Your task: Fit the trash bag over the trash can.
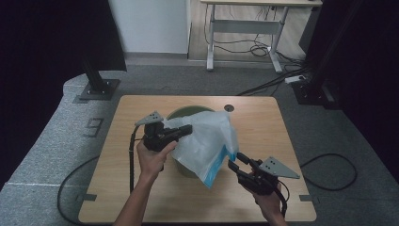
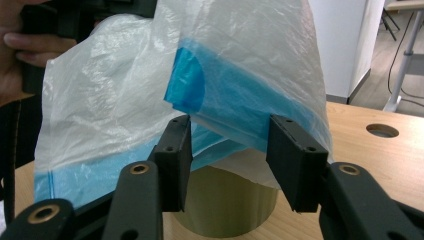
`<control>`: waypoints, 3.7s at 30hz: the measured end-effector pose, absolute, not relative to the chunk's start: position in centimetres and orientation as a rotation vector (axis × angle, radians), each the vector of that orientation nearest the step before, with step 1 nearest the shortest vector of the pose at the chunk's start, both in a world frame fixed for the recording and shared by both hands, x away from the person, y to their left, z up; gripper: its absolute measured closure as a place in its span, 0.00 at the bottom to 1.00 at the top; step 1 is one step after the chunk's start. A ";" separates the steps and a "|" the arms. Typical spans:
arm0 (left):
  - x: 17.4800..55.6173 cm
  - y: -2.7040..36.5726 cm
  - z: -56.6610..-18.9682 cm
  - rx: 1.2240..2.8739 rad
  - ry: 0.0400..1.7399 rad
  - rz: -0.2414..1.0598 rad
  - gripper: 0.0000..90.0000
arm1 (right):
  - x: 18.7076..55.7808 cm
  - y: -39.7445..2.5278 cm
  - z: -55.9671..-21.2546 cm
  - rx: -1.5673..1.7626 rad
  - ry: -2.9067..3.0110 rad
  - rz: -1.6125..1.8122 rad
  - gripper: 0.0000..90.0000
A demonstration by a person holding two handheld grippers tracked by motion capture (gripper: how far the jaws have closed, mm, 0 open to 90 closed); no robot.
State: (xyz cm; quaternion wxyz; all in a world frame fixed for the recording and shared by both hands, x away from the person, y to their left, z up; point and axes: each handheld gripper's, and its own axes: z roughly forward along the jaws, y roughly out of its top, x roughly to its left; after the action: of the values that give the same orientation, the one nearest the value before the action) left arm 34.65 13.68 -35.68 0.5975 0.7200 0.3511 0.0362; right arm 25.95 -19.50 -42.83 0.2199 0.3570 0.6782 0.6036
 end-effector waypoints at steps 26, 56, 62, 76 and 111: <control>35.9 14.0 -35.5 1.638 0.818 0.127 1.00 | 26.6 -21.7 -43.5 1.045 1.886 1.570 0.99; 33.2 9.3 -32.2 1.941 0.617 0.359 0.33 | 26.9 -23.2 -41.2 0.987 1.915 1.626 0.98; 33.9 8.2 -33.6 2.013 0.635 0.350 0.36 | 26.9 -23.1 -40.7 0.980 1.923 1.646 0.98; 35.4 8.6 -34.8 1.987 0.656 0.229 0.99 | 27.2 -23.0 -40.8 0.983 1.937 1.640 0.98; 36.1 11.3 -34.4 1.783 0.755 0.180 1.00 | 24.6 -22.4 -42.5 1.024 1.847 1.637 0.60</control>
State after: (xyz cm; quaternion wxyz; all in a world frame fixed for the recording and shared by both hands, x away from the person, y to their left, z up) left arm 36.13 11.33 -34.39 0.5634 0.7575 0.3208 0.0765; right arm 24.64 -22.39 -42.50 0.2326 0.3728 0.6723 0.5957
